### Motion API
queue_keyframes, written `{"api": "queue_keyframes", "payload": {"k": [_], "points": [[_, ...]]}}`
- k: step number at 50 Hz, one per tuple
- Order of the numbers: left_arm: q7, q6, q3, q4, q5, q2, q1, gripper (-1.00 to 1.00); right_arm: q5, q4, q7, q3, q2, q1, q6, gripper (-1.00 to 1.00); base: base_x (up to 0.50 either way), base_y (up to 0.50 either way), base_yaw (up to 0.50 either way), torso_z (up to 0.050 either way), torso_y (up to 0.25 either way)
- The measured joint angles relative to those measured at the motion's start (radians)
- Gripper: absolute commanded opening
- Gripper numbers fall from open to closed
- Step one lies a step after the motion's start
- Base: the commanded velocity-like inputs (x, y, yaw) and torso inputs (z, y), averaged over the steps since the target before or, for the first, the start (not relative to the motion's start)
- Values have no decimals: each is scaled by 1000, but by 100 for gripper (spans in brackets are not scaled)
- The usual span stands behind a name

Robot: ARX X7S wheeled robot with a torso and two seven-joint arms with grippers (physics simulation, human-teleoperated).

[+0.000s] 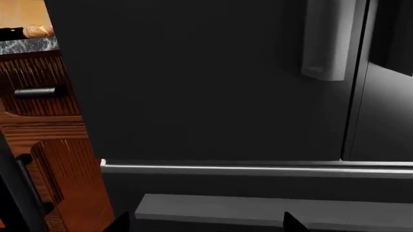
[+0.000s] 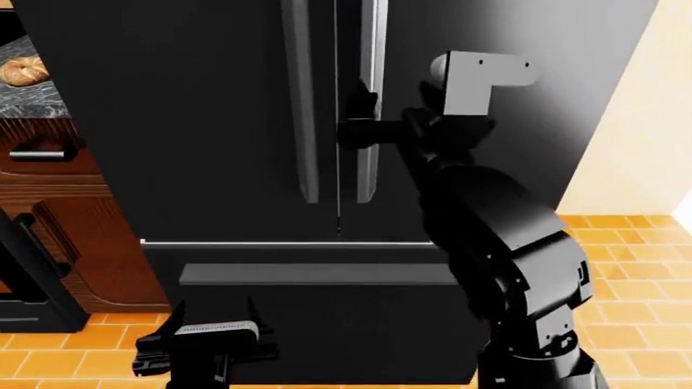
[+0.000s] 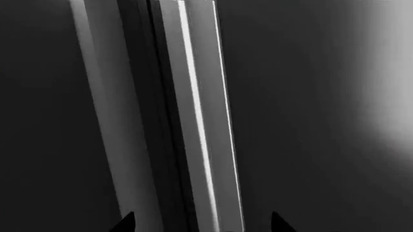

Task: Open the fridge doors

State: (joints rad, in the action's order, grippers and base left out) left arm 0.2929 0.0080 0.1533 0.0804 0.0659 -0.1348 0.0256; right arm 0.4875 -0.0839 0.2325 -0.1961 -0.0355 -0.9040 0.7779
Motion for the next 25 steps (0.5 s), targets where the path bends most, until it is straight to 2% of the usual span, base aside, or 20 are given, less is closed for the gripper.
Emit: {"api": "queue_keyframes", "payload": {"k": [25], "points": [[15, -6, 16, 0, 21, -12, 4, 100, 32, 317, -43, -87, -5, -84, -64, 100, 0, 0, 0, 0, 0]]}}
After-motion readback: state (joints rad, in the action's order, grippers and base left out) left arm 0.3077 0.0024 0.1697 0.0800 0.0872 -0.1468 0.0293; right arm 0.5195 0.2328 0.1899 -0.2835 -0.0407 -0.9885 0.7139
